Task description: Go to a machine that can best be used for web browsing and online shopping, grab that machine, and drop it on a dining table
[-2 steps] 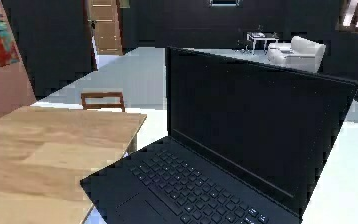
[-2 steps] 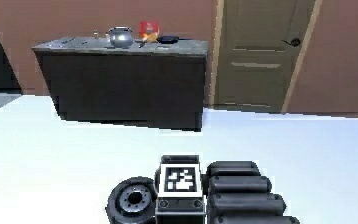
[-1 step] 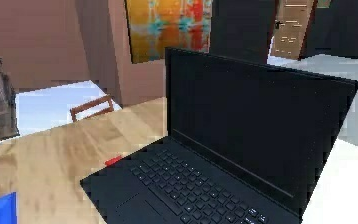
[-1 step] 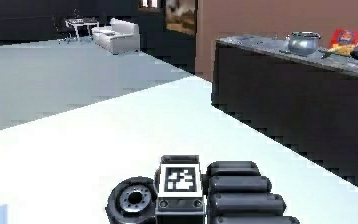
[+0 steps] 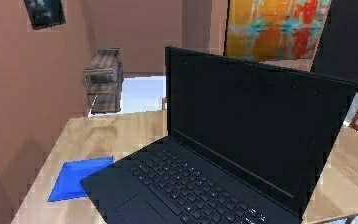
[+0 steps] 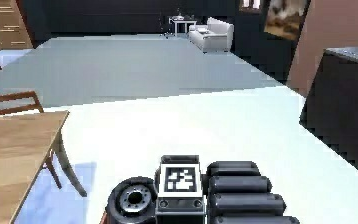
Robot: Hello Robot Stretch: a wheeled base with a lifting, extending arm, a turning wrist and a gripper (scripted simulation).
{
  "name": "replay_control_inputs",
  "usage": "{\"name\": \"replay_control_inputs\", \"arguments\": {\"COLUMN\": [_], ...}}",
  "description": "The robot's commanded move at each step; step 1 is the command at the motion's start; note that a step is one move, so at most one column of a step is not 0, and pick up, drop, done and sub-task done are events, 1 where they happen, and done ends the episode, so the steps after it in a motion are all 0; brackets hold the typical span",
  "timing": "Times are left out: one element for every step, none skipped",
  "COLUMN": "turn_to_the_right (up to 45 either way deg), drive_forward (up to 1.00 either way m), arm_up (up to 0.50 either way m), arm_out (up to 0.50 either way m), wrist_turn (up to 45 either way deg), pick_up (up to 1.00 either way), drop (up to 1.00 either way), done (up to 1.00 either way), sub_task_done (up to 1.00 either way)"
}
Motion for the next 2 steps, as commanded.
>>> {"name": "replay_control_inputs", "arguments": {"turn_to_the_right": [0.0, -45.0], "drive_forward": [0.10, 0.00], "arm_up": [0.00, 0.00], "arm_out": [0.00, 0.00], "wrist_turn": [0.0, 0.0], "pick_up": [0.00, 0.00], "drop": [0.00, 0.00], "done": [0.00, 0.00], "sub_task_done": [0.00, 0.00]}}
